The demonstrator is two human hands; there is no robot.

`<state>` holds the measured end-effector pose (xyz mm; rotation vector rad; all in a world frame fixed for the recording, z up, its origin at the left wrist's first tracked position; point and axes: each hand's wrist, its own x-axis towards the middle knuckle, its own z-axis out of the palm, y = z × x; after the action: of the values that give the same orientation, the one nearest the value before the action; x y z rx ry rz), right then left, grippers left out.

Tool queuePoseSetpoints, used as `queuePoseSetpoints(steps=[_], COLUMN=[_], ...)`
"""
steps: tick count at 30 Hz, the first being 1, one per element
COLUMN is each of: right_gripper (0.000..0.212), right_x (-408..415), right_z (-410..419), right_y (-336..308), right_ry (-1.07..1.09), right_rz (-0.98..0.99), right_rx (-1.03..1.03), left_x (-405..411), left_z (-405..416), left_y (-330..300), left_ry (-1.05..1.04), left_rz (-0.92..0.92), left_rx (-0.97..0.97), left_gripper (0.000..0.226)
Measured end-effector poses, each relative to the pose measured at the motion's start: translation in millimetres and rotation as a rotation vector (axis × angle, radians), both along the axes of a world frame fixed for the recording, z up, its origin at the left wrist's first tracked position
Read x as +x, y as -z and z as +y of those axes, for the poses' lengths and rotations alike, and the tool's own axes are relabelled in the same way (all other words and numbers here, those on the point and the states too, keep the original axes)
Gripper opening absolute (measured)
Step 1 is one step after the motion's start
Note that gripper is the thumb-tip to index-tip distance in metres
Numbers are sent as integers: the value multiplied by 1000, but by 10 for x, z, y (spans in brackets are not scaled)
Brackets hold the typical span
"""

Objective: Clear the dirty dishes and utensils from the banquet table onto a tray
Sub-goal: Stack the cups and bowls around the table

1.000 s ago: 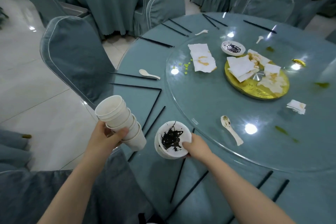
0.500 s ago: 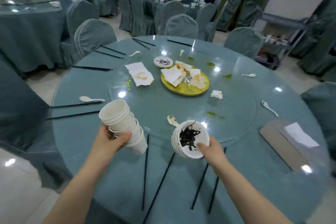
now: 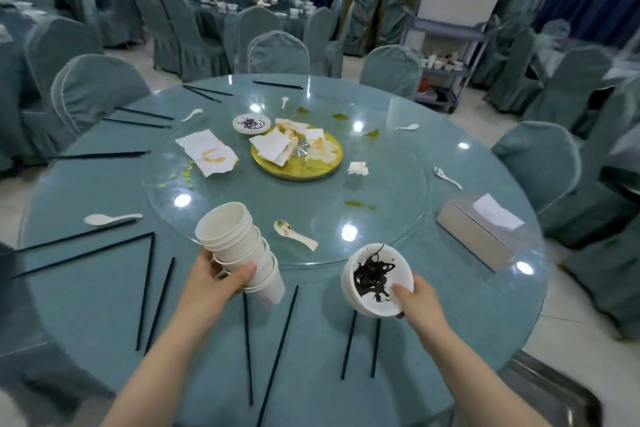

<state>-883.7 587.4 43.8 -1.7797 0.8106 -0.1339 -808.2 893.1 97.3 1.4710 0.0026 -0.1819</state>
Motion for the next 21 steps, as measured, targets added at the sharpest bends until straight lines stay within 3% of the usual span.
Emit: queuePoseSetpoints(steps=[9, 11, 15, 21], right_gripper=[3, 10, 16, 18], right_x=[457, 643, 1122, 1716], right_z=[245, 344, 624, 1181], right_y=[300, 327, 390, 649], right_ry=[-99, -162, -405, -939], right_rz=[162, 191, 198, 194], right_rx=[-200, -246, -295, -511], left_x=[88, 120, 173, 126], left_z=[341, 455, 658, 913], left_y=[152, 172, 178, 150], left_ry=[-98, -153, -266, -413], left_rz=[35, 56, 87, 117], left_rx=[55, 49, 60, 110], left_gripper=[32, 33, 29, 34])
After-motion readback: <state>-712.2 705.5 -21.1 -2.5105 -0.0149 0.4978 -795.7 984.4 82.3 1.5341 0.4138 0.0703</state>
